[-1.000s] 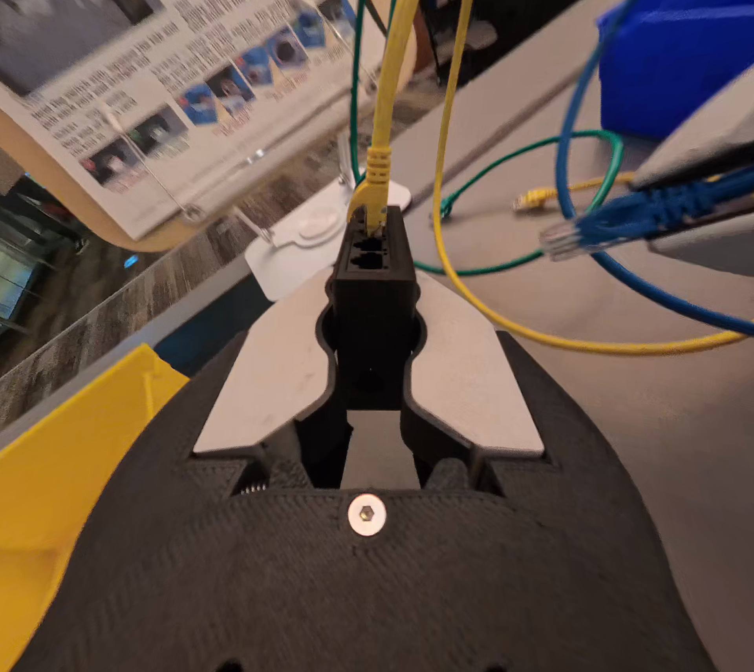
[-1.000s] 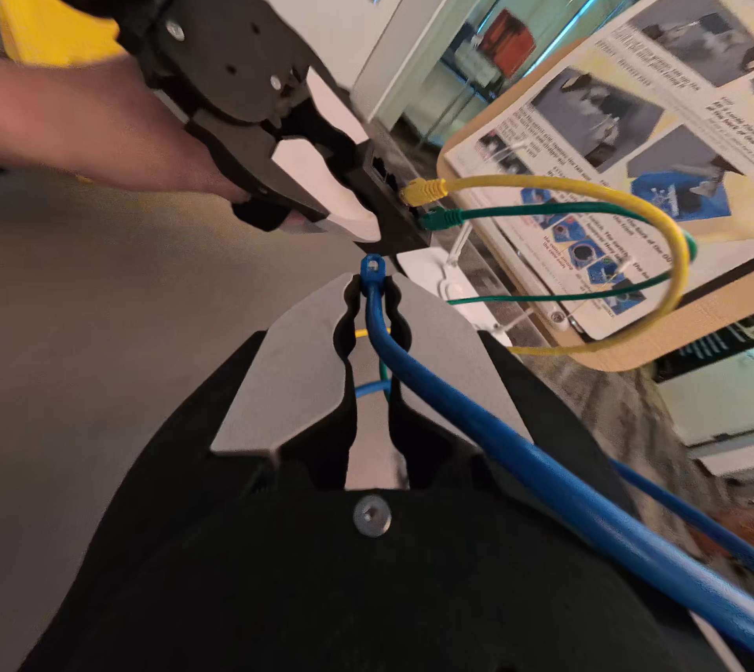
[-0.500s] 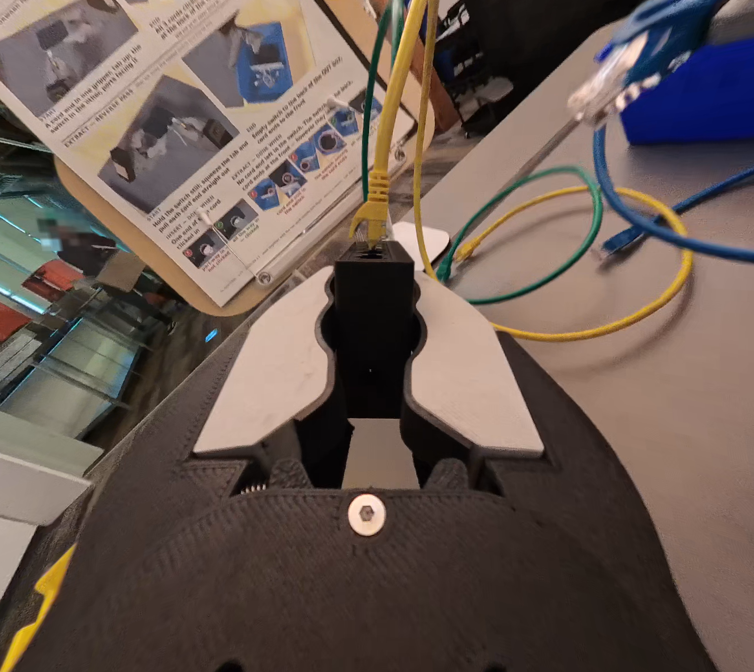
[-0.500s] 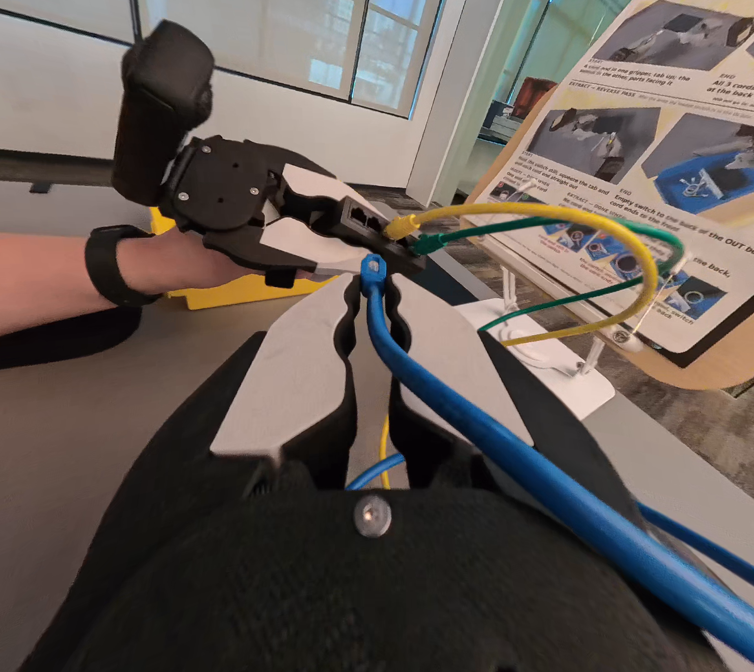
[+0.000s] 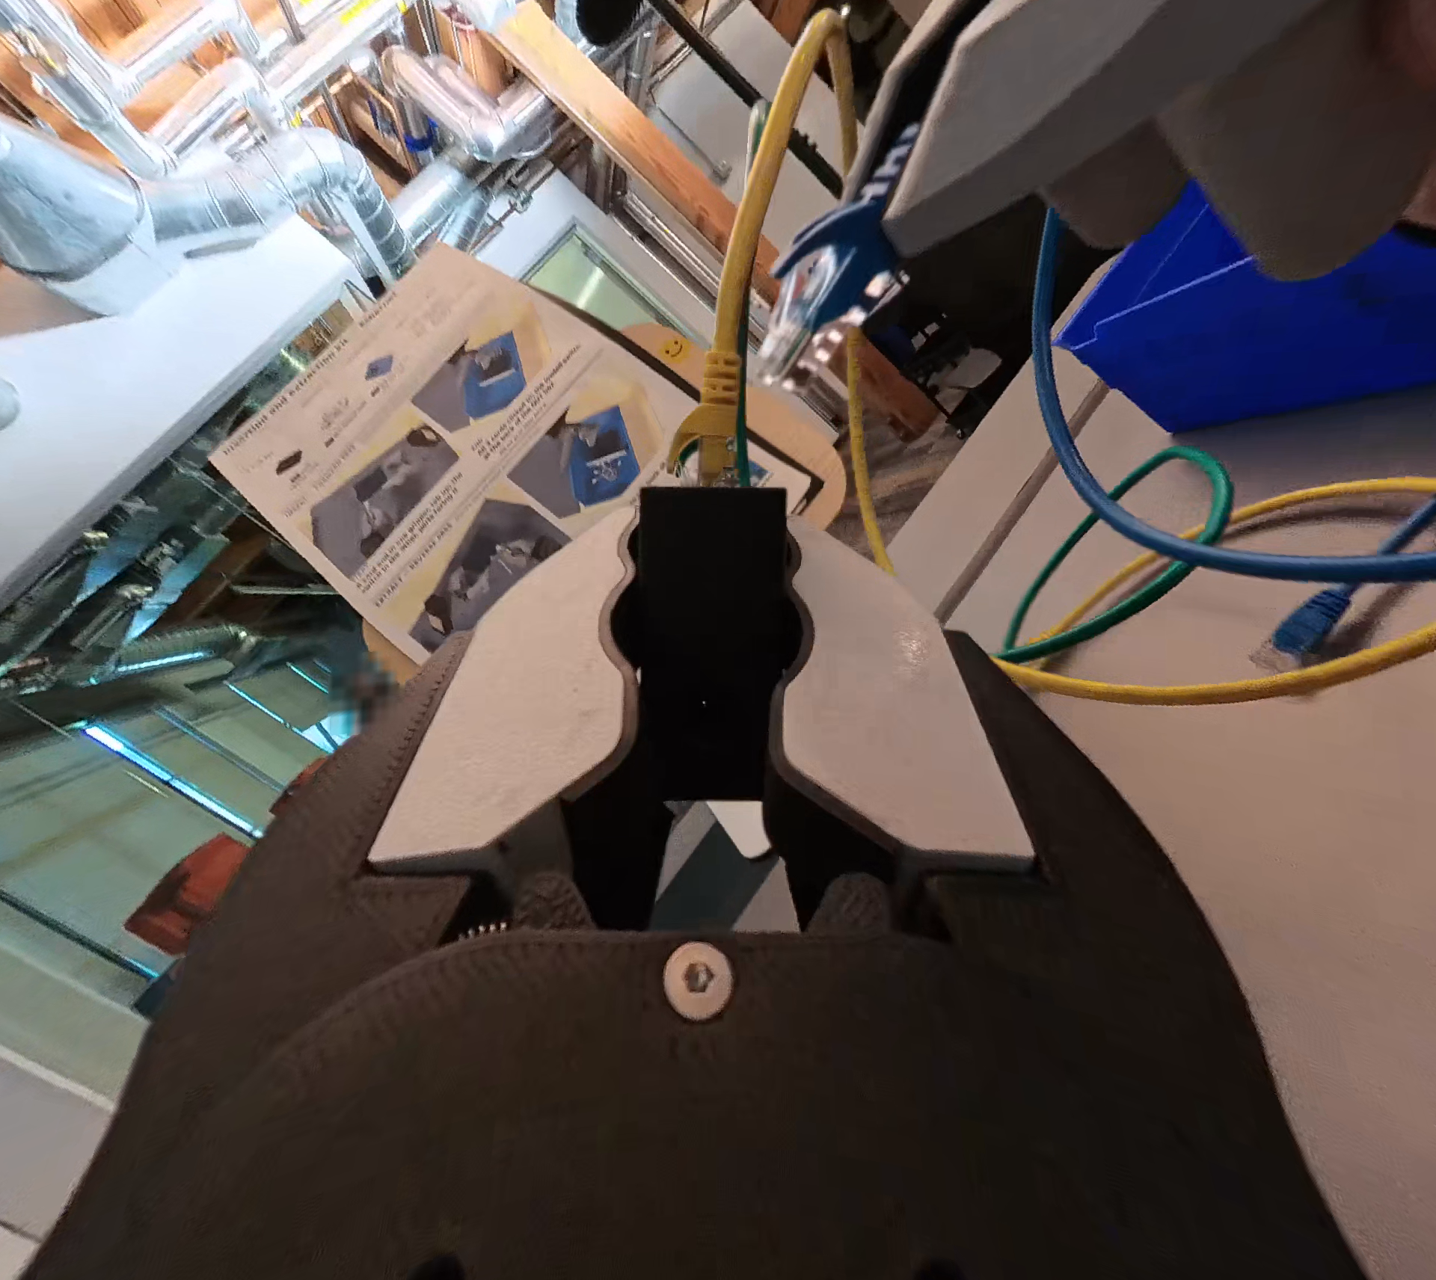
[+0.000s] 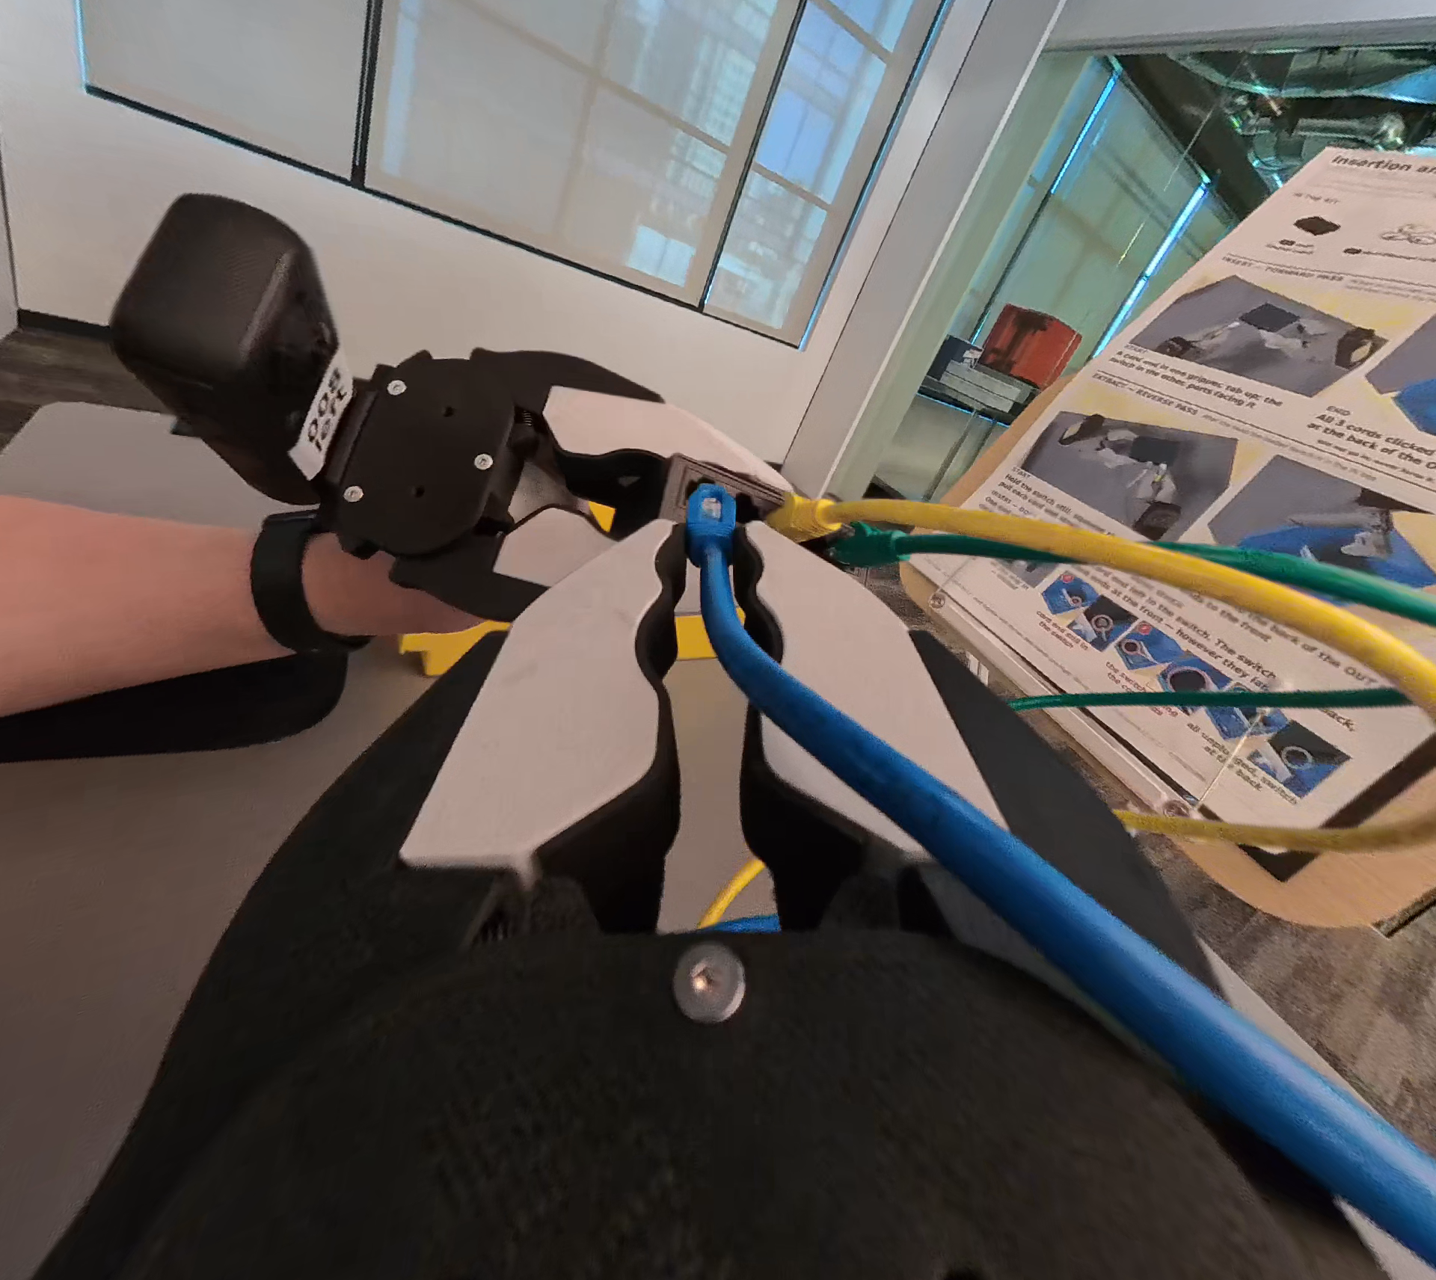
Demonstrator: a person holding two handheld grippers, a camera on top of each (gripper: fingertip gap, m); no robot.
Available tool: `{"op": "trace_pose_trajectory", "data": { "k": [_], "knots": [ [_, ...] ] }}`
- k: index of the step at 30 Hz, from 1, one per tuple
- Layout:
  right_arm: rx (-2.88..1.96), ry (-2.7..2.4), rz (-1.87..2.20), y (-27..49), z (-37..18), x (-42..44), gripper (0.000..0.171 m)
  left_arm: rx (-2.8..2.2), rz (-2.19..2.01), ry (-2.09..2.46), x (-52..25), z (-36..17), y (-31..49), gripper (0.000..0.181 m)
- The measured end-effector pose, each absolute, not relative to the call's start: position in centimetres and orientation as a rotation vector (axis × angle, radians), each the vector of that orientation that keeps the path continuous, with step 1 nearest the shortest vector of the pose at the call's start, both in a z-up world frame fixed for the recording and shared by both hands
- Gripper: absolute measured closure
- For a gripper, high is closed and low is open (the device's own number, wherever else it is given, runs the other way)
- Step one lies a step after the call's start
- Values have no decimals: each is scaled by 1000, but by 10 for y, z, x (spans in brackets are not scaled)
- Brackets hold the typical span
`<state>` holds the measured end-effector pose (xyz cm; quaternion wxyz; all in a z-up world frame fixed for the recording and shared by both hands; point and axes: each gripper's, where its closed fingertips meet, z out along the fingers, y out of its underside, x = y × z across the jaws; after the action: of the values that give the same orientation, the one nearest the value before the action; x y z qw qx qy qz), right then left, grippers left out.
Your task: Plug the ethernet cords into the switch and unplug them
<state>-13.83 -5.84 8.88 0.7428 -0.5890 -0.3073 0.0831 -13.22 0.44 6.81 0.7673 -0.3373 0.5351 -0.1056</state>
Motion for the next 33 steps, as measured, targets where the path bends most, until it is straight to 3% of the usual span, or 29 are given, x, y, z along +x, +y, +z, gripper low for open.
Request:
{"op": "trace_pose_trajectory", "data": {
  "k": [16, 33],
  "knots": [
    [-1319, -661, 388, -56, 85, -139, 159, -652, -180, 1200, -125, 67, -14, 153],
    [-1507, -722, 573, -61, 75, -137, 158, -517, 142, 1249, -121, 67, -20, 153]
  ]
}}
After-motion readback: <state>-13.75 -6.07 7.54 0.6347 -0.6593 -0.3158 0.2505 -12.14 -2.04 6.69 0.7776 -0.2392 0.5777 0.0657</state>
